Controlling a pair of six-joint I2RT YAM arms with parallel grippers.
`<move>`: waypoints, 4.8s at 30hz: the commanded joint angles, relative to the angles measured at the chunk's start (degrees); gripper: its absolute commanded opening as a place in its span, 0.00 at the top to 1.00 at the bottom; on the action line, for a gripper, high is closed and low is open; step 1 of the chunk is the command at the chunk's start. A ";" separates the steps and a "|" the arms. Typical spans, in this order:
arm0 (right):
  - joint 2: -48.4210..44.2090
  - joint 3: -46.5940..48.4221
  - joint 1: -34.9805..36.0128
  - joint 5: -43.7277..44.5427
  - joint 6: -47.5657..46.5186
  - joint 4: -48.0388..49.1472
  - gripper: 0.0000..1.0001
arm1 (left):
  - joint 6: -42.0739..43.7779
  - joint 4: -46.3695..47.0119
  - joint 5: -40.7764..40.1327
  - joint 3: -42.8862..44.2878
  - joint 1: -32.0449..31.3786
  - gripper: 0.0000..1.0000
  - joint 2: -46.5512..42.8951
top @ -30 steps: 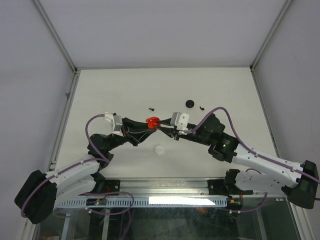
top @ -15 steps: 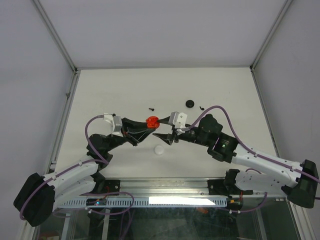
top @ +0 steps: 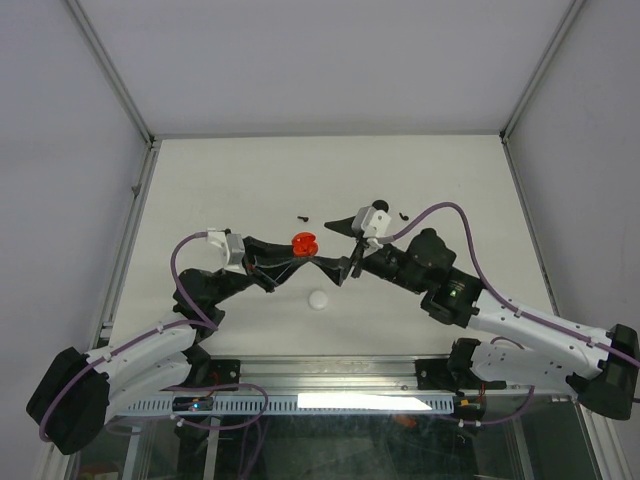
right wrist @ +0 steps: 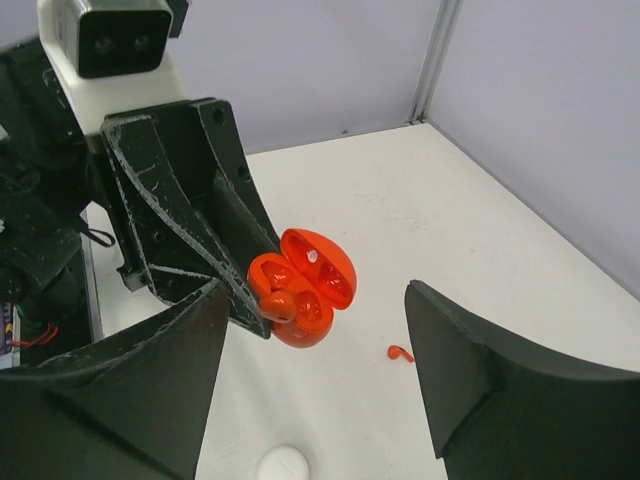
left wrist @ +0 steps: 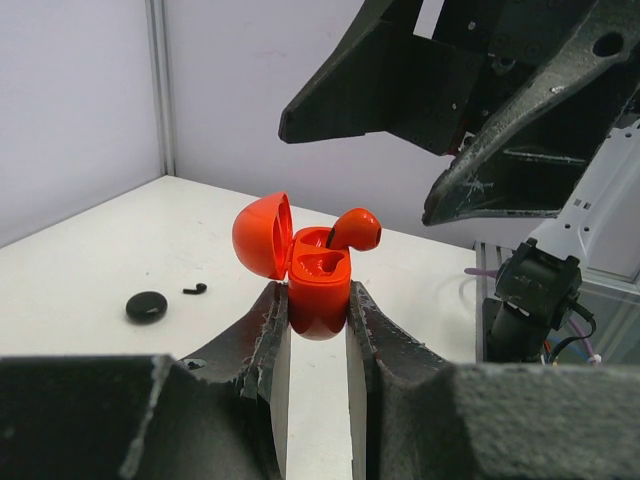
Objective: Insert the wireless bluetooth earbuds into the charging case
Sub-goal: Place the earbud in the charging case, then adjust the charging case.
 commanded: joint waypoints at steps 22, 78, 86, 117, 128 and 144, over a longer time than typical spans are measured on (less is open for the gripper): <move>-1.13 -0.71 -0.61 12.91 -3.16 -0.25 0.25 | -0.17 4.71 0.69 -0.27 -0.34 1.00 -2.10; 7.94 -5.22 -18.92 -47.97 24.15 25.71 0.69 | -9.23 18.17 9.90 4.37 -0.68 1.00 7.21; 8.47 -5.23 -18.74 -48.79 25.67 28.66 0.71 | -9.96 18.47 11.26 4.45 -0.99 1.00 7.77; 11.42 -5.16 -16.27 -48.48 30.30 33.68 0.86 | -10.29 19.66 7.95 3.86 -2.25 0.94 7.73; 8.58 -6.13 -19.30 -48.16 28.56 30.81 1.00 | -7.72 13.09 3.36 0.47 -2.21 0.63 1.57; 10.15 -6.87 -18.60 -47.81 31.06 33.91 0.78 | -10.76 17.68 3.83 0.93 -2.26 0.93 5.16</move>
